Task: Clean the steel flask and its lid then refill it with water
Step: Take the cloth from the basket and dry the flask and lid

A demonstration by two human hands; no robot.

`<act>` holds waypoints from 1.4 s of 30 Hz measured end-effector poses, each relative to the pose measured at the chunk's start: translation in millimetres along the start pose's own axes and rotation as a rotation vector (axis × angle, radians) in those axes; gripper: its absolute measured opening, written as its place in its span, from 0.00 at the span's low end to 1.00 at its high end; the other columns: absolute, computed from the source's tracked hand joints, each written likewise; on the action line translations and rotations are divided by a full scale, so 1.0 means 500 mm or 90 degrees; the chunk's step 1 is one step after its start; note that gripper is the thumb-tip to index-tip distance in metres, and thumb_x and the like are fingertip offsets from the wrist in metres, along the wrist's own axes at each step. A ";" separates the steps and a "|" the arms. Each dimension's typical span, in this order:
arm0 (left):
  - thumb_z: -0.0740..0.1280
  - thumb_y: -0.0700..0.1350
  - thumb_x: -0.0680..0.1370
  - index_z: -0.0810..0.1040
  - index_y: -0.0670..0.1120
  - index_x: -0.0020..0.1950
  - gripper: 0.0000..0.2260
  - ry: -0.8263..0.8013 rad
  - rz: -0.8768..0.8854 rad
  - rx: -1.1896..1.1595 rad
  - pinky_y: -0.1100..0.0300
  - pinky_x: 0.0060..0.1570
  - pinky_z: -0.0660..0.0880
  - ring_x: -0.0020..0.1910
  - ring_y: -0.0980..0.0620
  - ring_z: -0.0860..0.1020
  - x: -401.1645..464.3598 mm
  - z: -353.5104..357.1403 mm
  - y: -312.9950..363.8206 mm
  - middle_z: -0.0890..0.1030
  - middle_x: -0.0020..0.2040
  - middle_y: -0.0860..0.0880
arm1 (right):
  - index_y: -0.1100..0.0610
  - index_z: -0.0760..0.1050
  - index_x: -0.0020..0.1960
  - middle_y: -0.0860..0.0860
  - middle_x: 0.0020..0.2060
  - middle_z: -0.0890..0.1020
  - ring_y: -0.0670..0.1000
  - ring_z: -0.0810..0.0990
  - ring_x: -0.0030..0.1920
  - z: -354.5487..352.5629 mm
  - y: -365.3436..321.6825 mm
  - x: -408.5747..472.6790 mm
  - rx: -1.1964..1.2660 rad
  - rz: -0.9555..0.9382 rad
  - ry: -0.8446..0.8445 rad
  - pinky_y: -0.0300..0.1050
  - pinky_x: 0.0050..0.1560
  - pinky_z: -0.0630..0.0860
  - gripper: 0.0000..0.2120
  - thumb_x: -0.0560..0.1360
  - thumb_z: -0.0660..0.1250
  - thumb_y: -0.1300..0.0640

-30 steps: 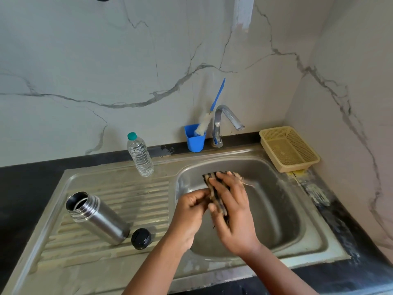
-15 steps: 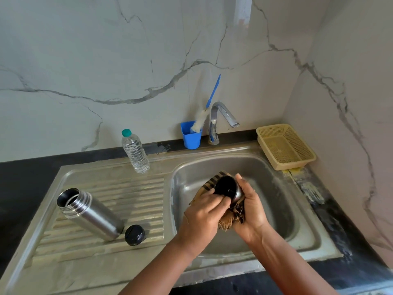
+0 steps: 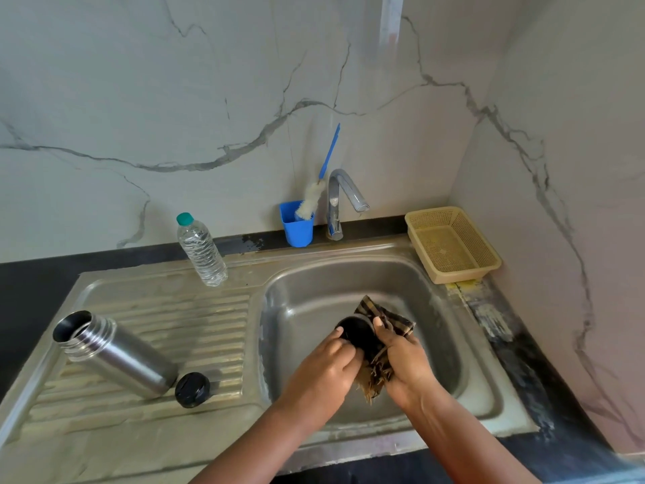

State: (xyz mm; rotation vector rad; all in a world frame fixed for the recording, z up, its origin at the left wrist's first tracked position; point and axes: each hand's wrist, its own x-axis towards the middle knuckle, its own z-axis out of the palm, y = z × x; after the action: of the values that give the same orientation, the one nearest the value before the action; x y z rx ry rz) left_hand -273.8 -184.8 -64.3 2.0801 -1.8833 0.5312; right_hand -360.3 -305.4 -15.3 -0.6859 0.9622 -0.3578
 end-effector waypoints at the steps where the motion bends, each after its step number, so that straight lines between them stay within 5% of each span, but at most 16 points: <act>1: 0.61 0.35 0.76 0.83 0.42 0.56 0.15 0.008 -0.064 -0.070 0.52 0.69 0.72 0.53 0.50 0.81 0.010 0.005 -0.001 0.83 0.49 0.48 | 0.64 0.78 0.58 0.63 0.46 0.85 0.62 0.85 0.45 -0.007 -0.009 0.009 -0.001 -0.015 0.008 0.54 0.41 0.82 0.09 0.81 0.63 0.63; 5: 0.66 0.34 0.79 0.83 0.45 0.56 0.11 0.100 -0.413 -0.417 0.69 0.47 0.75 0.43 0.61 0.80 0.069 -0.021 -0.004 0.83 0.49 0.52 | 0.61 0.75 0.64 0.61 0.50 0.85 0.62 0.85 0.48 -0.026 -0.066 0.037 0.000 -0.048 0.025 0.55 0.41 0.81 0.12 0.81 0.61 0.60; 6: 0.65 0.36 0.80 0.84 0.46 0.53 0.09 0.097 -0.507 -0.523 0.71 0.48 0.73 0.44 0.62 0.81 0.084 -0.028 -0.004 0.85 0.48 0.52 | 0.60 0.75 0.63 0.60 0.49 0.85 0.61 0.85 0.47 -0.032 -0.086 0.041 -0.008 -0.052 0.031 0.54 0.41 0.81 0.12 0.81 0.61 0.59; 9: 0.61 0.40 0.83 0.82 0.39 0.52 0.11 0.098 -0.741 -0.875 0.56 0.63 0.74 0.56 0.51 0.82 0.115 -0.018 -0.017 0.85 0.52 0.44 | 0.57 0.77 0.59 0.57 0.46 0.86 0.57 0.86 0.46 -0.052 -0.146 0.048 -0.029 -0.079 0.035 0.53 0.43 0.80 0.09 0.81 0.63 0.58; 12: 0.61 0.40 0.83 0.77 0.39 0.52 0.07 0.161 -0.888 -1.071 0.42 0.67 0.72 0.60 0.45 0.79 0.135 0.004 -0.030 0.80 0.58 0.38 | 0.56 0.77 0.61 0.54 0.52 0.85 0.56 0.83 0.52 -0.069 -0.207 0.069 -0.045 -0.134 0.045 0.55 0.53 0.79 0.10 0.80 0.65 0.59; 17: 0.59 0.40 0.84 0.76 0.44 0.53 0.07 0.163 -0.946 -1.165 0.42 0.58 0.76 0.56 0.43 0.80 0.182 0.024 -0.028 0.82 0.52 0.43 | 0.57 0.76 0.63 0.55 0.54 0.84 0.58 0.83 0.53 -0.094 -0.323 0.173 -0.132 -0.194 0.099 0.58 0.59 0.78 0.15 0.77 0.68 0.61; 24: 0.58 0.40 0.84 0.76 0.41 0.51 0.08 0.148 -0.993 -1.205 0.45 0.52 0.79 0.52 0.42 0.82 0.243 0.067 -0.034 0.83 0.51 0.38 | 0.57 0.75 0.59 0.54 0.53 0.80 0.55 0.80 0.52 -0.101 -0.409 0.316 -0.224 -0.327 0.202 0.45 0.49 0.76 0.12 0.77 0.63 0.67; 30: 0.58 0.41 0.84 0.76 0.39 0.53 0.08 0.147 -1.026 -1.205 0.45 0.53 0.79 0.50 0.42 0.84 0.250 0.095 -0.039 0.84 0.52 0.36 | 0.55 0.78 0.57 0.51 0.50 0.82 0.52 0.79 0.49 -0.133 -0.397 0.417 -0.842 -0.691 0.124 0.44 0.50 0.75 0.15 0.74 0.65 0.69; 33: 0.58 0.41 0.84 0.76 0.39 0.52 0.09 0.149 -1.043 -1.199 0.45 0.53 0.79 0.49 0.43 0.84 0.241 0.110 -0.044 0.85 0.50 0.37 | 0.49 0.80 0.54 0.51 0.50 0.82 0.54 0.80 0.50 -0.169 -0.363 0.471 -1.149 -0.453 0.085 0.50 0.51 0.79 0.16 0.72 0.67 0.66; 35: 0.58 0.41 0.84 0.76 0.39 0.50 0.09 0.152 -1.046 -1.196 0.45 0.53 0.79 0.48 0.43 0.85 0.233 0.113 -0.048 0.85 0.48 0.37 | 0.50 0.80 0.57 0.52 0.52 0.83 0.55 0.79 0.52 -0.181 -0.356 0.484 -1.166 -0.318 0.049 0.51 0.55 0.78 0.17 0.72 0.67 0.65; 42: 0.58 0.39 0.84 0.75 0.42 0.45 0.10 0.183 -1.048 -1.180 0.46 0.52 0.78 0.45 0.44 0.84 0.200 0.095 -0.052 0.84 0.42 0.41 | 0.61 0.75 0.51 0.58 0.55 0.81 0.53 0.78 0.49 -0.121 -0.397 0.446 -1.114 -0.217 -0.006 0.48 0.54 0.76 0.08 0.80 0.58 0.60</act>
State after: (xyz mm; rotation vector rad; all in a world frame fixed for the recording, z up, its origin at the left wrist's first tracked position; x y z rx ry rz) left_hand -236.4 -292.2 -60.3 1.1337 0.2844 -0.9034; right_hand -288.3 -599.8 -44.5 -2.4379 0.9843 0.3246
